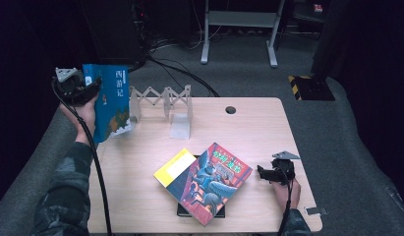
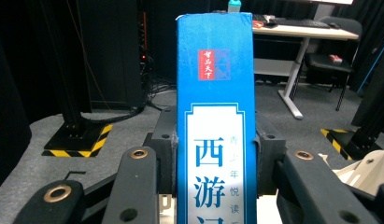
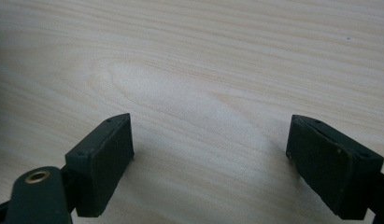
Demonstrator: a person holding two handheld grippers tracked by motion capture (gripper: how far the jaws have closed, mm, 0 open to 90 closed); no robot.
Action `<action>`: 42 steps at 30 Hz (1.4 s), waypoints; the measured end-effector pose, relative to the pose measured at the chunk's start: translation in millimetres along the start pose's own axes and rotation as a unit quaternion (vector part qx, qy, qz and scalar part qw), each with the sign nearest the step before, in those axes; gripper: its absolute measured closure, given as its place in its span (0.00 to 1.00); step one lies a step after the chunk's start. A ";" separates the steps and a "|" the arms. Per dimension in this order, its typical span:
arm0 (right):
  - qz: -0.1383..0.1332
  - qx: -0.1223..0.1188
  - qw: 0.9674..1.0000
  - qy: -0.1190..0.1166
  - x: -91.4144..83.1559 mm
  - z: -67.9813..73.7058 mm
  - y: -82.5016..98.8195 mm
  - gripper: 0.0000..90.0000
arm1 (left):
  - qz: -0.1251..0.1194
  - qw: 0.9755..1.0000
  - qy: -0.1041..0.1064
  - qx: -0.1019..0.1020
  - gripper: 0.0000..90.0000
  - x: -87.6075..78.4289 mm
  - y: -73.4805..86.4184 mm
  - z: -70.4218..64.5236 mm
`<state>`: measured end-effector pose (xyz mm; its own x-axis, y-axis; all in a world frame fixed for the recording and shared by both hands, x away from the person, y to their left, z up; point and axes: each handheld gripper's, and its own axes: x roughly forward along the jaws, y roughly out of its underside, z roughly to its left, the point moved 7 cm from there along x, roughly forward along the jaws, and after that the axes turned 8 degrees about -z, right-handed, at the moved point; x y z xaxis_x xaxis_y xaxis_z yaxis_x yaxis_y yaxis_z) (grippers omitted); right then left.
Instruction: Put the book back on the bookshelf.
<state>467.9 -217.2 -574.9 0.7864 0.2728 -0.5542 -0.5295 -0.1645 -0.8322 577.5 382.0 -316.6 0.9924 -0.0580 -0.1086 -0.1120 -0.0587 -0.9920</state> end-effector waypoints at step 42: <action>0.000 -0.001 1.000 -0.002 -0.3 0.3 0.0 0.16 | 0.042 0.998 0.032 0.025 0.68 -59.4 61.0 2.2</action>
<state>467.5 -217.1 -574.8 0.7853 0.2770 -0.5537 -0.5283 -0.1666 -0.8325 511.9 384.1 -370.8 0.9742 -0.1250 -0.1878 -0.1895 -0.0022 -0.9819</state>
